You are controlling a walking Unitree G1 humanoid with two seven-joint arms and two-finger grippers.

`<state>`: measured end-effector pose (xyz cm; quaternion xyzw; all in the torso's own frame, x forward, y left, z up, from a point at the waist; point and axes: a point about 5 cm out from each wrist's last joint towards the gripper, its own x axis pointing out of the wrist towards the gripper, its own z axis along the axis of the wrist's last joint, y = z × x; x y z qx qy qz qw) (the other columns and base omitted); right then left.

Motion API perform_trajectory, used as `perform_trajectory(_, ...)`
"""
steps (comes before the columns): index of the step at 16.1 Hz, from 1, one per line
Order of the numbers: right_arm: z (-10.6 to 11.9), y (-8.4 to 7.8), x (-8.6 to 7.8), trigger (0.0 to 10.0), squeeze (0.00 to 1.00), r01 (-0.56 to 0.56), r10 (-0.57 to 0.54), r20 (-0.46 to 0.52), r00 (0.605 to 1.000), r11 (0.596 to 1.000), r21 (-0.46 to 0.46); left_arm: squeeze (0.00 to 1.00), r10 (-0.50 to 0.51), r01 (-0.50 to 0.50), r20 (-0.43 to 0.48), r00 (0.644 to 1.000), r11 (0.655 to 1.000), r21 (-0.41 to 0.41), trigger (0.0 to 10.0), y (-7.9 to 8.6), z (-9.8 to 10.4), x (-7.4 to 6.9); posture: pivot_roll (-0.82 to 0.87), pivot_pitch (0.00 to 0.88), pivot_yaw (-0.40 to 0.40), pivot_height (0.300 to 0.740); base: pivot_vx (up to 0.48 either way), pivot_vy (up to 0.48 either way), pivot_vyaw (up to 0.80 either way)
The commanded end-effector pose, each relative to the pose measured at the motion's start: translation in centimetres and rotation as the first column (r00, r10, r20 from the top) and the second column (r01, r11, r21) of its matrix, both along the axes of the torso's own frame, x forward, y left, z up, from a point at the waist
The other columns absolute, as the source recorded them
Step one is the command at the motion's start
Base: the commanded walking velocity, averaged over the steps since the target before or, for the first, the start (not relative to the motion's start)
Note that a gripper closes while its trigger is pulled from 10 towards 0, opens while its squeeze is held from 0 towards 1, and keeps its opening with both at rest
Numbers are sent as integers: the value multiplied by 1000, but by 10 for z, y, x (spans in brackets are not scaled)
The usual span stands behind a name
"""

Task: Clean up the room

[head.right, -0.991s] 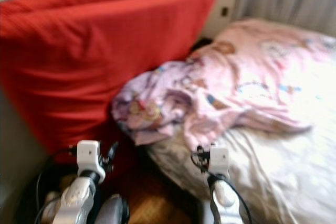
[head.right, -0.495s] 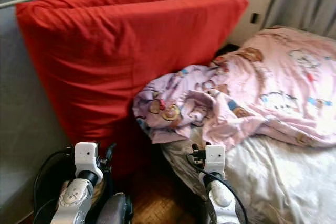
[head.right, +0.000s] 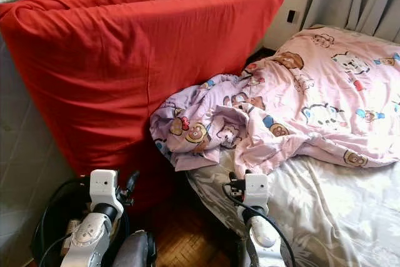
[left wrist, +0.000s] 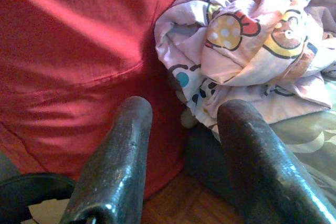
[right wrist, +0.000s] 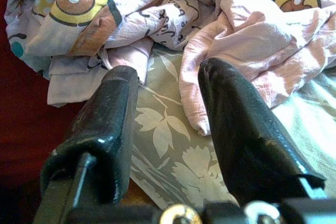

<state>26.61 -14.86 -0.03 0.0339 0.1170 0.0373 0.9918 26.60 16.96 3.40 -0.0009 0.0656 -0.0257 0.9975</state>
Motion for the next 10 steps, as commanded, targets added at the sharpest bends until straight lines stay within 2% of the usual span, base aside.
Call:
perform_trajectory(1, 2, 2, 1, 10000, 0, -4, 4, 4, 1000, 1000, 8, 0, 2, -2, -18, 1000, 1000, -10, 10000, 0, -2, -1, -36, 35, 20, 607, 0, 0, 0)
perform_trajectory(7, 0, 3, 1, 10000, 0, -20, 21, -8, 1000, 1000, 13, 0, -1, 1, -19, 1000, 1000, -12, 10000, 0, -2, -1, -36, 35, 19, 607, 0, 0, 0)
perform_trajectory(10, 0, 4, 0, 10000, 0, -32, 32, -12, 999, 999, 17, 0, -6, 6, -20, 1000, 1000, -14, 10000, -2, -2, 0, -37, 30, 20, 607, 260, 0, 0)
